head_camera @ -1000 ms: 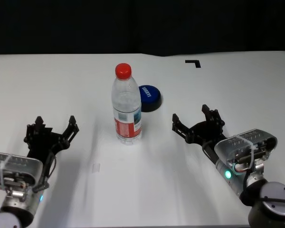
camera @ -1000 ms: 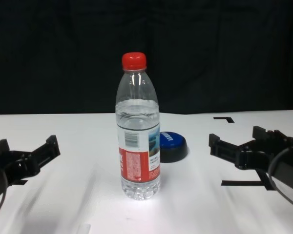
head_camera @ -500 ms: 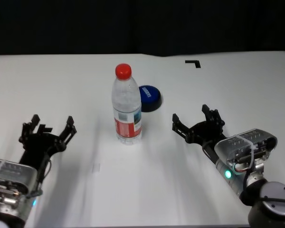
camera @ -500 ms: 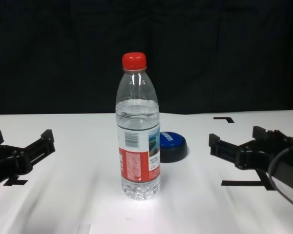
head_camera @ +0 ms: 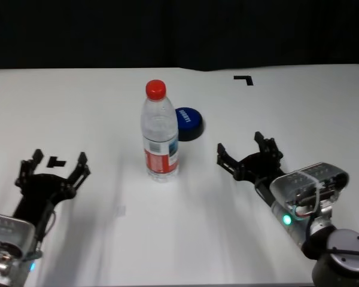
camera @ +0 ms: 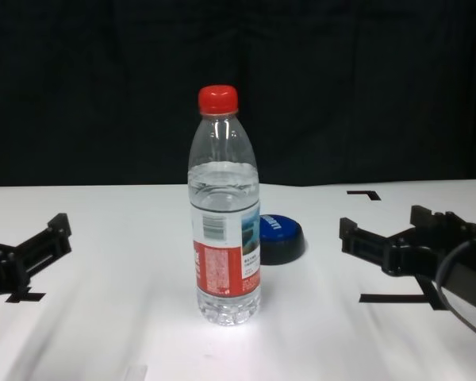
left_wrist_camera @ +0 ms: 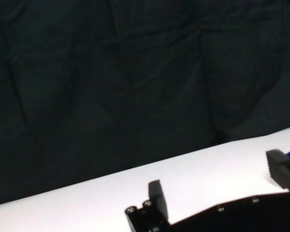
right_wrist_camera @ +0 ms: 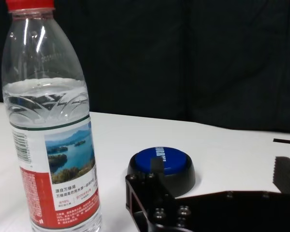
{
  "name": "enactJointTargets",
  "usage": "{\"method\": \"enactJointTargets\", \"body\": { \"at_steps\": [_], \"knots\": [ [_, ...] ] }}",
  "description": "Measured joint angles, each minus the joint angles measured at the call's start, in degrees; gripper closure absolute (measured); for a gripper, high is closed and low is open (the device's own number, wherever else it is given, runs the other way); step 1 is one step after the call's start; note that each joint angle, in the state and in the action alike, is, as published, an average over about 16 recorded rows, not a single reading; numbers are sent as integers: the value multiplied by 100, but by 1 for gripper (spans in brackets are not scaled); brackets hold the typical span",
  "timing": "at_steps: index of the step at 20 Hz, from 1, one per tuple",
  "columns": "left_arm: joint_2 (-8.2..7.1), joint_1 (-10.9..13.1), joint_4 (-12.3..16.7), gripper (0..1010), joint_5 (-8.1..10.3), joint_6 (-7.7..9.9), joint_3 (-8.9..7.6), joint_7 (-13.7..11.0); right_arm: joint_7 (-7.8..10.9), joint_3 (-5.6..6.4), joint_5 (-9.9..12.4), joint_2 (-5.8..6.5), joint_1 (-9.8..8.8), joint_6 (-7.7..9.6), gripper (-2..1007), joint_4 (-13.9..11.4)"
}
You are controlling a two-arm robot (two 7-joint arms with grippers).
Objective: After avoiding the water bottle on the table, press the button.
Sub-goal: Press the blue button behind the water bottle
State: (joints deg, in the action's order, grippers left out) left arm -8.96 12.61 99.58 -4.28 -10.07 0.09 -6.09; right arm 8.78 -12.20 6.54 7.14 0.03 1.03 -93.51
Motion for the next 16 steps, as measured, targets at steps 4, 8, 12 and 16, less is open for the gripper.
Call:
{"method": "enactJointTargets", "body": {
  "at_steps": [4, 8, 12, 16],
  "knots": [
    [-80, 136, 111, 7, 60, -33, 13, -102, 0, 0, 0, 0, 0, 0, 2, 0],
    [-162, 228, 181, 7, 113, -64, 65, -207, 0, 0, 0, 0, 0, 0, 2, 0],
    [-246, 270, 212, 7, 162, -87, 156, -315, 0, 0, 0, 0, 0, 0, 2, 0],
    [-317, 253, 206, 7, 197, -85, 274, -398, 0, 0, 0, 0, 0, 0, 2, 0]
  ]
}}
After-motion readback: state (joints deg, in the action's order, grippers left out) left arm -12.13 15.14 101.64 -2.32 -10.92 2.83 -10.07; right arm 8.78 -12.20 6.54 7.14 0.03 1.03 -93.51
